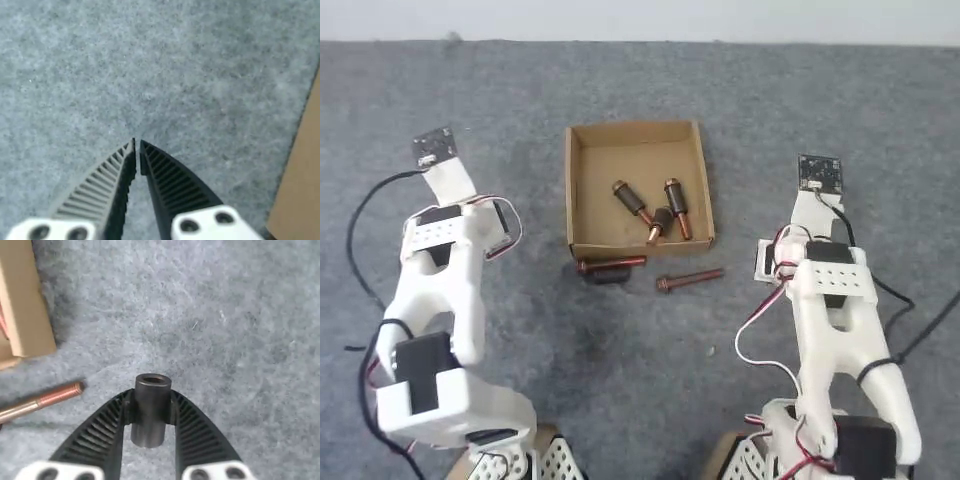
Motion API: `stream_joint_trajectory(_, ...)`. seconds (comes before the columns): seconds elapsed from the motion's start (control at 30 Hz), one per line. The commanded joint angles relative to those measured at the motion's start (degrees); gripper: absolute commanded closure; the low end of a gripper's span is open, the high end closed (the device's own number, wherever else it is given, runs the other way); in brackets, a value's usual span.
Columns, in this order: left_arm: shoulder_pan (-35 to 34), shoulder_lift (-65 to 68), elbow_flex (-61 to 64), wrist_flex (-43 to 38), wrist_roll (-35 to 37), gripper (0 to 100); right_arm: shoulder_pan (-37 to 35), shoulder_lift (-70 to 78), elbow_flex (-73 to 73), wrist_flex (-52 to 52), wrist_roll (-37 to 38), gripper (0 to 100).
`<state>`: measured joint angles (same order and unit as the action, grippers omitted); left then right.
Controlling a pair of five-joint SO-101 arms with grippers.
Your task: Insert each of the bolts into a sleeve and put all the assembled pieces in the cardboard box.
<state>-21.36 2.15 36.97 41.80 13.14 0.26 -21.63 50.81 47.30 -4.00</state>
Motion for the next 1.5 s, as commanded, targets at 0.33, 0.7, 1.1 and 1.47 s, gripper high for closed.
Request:
stream_joint_trajectory(0.33, 11.96, -9.05, -6.99, 16.26, 0.09, 99, 1.19, -2.86, 2.11, -6.11, 3.52, 99.2)
stream_joint_trajectory(0.7, 43.60, -21.71, -6.90, 20.31, 3.43, 99, 1.36, -2.86, 2.20, -6.46, 3.60, 99.2)
stream_joint_trajectory(1.1, 52.40, -10.02, -2.42, 14.86, -3.87, 99, 2.15, -2.95, 2.11, -6.46, 3.69, 99.2)
stream_joint_trajectory(1.47, 59.08, -18.02, 10.24, -1.05, -3.25, 99, 6.64, -2.95, 1.14, -6.55, 3.60, 99.2)
